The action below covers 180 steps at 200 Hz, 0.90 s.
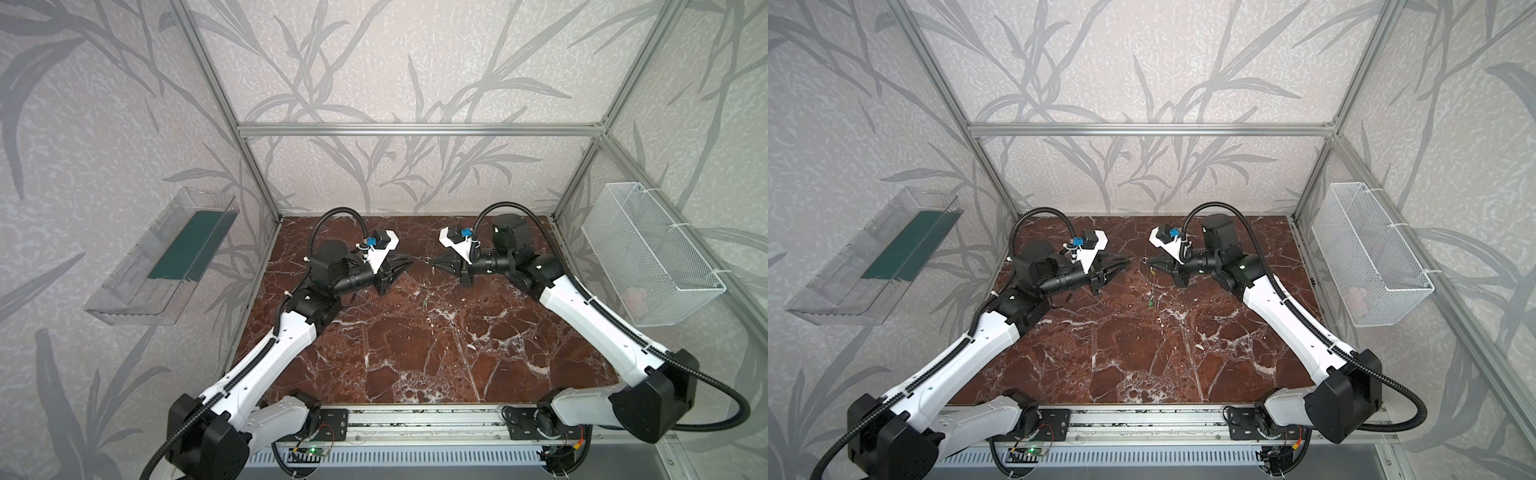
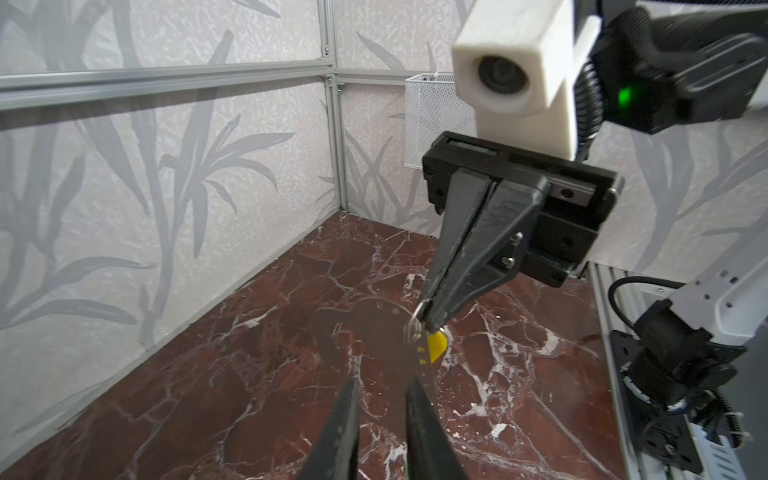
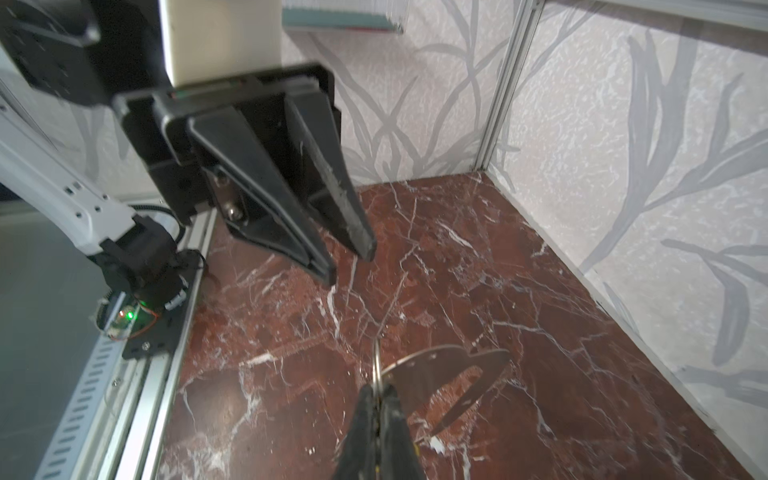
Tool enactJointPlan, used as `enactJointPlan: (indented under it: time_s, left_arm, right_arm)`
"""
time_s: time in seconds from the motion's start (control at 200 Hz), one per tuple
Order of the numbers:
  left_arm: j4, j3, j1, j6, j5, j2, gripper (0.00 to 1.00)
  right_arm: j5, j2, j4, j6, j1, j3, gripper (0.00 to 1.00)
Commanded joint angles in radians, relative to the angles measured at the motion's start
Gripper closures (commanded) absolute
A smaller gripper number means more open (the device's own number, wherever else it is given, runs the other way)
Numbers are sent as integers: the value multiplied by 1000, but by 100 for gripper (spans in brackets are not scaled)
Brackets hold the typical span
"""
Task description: Put the keys on the keyring
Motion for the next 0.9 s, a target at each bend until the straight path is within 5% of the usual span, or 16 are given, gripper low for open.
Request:
enactJointPlan:
  time_s: [0.0,0.185,0.895]
  left_arm:
    - [-102,15,-49,114,-134,-25,77]
    - [-64,-22,-194,276,-300,-13,82]
    - [-119,24,-198,291,-199,47,83]
  right_arm:
    - [158,23,-193,-146,39,50,100]
    - [213,15,-191,-209,75,46,100]
    - [165,-29,-173,-240,79,9,100]
